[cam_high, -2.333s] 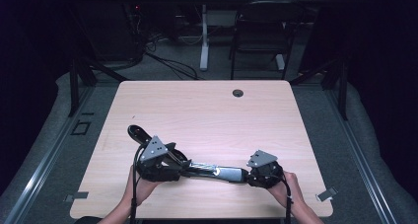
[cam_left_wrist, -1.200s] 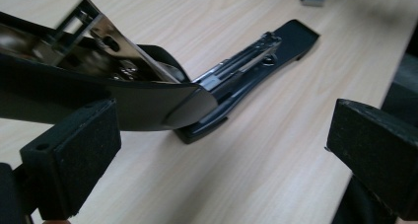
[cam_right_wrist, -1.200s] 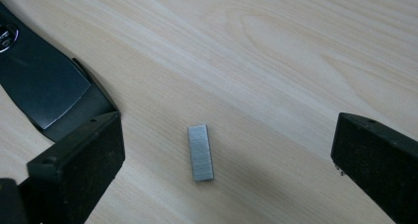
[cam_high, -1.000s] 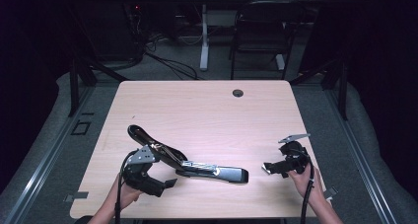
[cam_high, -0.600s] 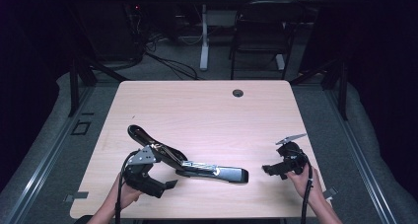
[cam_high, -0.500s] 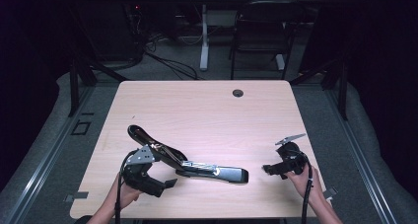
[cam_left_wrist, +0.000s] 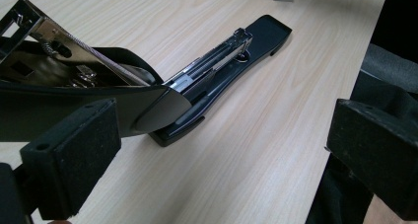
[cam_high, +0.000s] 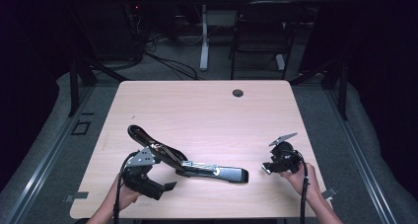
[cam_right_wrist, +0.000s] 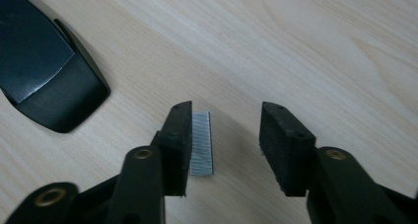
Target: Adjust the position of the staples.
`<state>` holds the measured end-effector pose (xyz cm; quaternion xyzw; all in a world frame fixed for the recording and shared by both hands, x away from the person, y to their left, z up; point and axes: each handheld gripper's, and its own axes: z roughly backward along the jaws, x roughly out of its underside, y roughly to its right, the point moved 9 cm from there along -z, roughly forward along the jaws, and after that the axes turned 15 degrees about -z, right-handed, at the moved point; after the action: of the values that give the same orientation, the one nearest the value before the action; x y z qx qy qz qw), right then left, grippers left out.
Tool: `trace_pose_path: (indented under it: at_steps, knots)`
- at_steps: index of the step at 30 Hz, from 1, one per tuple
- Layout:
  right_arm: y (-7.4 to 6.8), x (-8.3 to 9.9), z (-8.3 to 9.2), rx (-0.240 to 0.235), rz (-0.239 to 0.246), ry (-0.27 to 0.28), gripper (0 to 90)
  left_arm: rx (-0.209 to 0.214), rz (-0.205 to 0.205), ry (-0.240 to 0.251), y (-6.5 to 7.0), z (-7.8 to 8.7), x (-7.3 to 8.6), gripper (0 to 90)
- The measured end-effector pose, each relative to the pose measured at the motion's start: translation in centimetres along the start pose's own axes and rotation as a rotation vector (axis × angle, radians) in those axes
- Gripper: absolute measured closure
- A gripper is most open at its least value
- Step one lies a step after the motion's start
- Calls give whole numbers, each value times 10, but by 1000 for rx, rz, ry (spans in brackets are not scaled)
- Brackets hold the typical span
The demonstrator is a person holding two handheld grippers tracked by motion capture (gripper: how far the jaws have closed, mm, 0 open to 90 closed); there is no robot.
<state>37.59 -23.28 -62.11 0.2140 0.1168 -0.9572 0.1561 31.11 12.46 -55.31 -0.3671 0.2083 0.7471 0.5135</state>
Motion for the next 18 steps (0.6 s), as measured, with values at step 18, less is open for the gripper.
trace_pose_path:
  at_steps: [18]
  knots:
    - [-9, 0, -7, -36, 0, -16, 721, 5, -12, -16, 1, -5, 0, 0]
